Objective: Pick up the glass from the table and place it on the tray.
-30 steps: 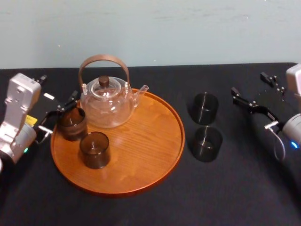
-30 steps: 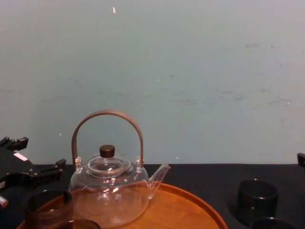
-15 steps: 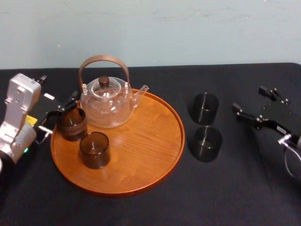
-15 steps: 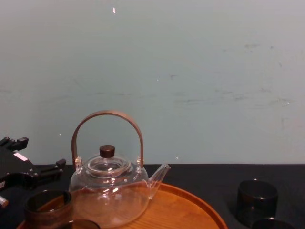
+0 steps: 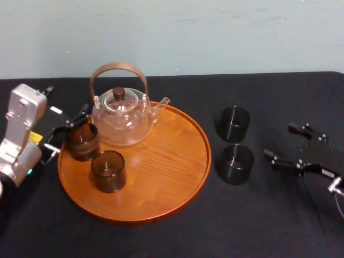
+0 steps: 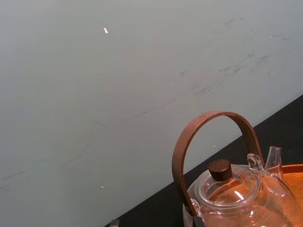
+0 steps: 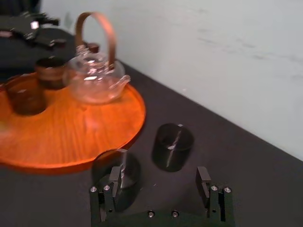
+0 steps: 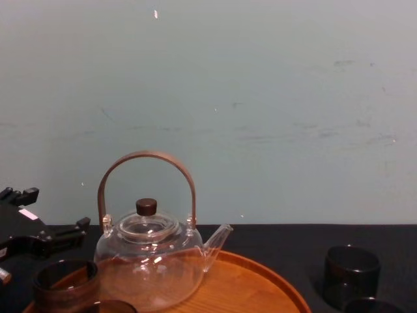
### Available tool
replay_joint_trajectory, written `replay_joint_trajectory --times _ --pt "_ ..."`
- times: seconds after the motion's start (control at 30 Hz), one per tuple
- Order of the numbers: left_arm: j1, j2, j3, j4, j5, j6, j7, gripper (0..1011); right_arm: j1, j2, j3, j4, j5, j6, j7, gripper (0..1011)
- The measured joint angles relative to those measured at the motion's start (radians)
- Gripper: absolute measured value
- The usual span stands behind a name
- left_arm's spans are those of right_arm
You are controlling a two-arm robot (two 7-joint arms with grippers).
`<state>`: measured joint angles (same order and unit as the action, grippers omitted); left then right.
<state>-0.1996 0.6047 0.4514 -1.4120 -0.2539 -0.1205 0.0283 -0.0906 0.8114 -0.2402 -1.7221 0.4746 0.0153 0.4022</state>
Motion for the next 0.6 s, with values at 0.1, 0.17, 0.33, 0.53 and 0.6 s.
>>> replay_joint_trajectory --times 0.1,0.17,0.33,0.53,0.6 --pt "0.0 0.0 0.0 0.0 0.0 0.0 0.0 1001 -0.007 0.013 -0.002 0.0 -0.009 -0.007 0.035 1002" --pt "0.0 0.0 0.0 0.0 0.0 0.0 0.0 1001 -0.01 0.021 -0.004 0.003 -0.018 -0.011 0.059 1002" --pt "0.0 0.0 0.0 0.0 0.0 0.0 0.0 1001 -0.01 0.03 -0.011 0.01 -0.035 -0.016 0.101 1002" --pt "0.0 0.0 0.0 0.0 0.0 0.0 0.0 1001 -0.004 0.034 -0.022 0.018 -0.061 -0.014 0.143 1002" --pt "0.0 0.0 0.0 0.0 0.0 0.0 0.0 1001 -0.003 0.032 -0.023 0.02 -0.066 -0.011 0.149 1002"
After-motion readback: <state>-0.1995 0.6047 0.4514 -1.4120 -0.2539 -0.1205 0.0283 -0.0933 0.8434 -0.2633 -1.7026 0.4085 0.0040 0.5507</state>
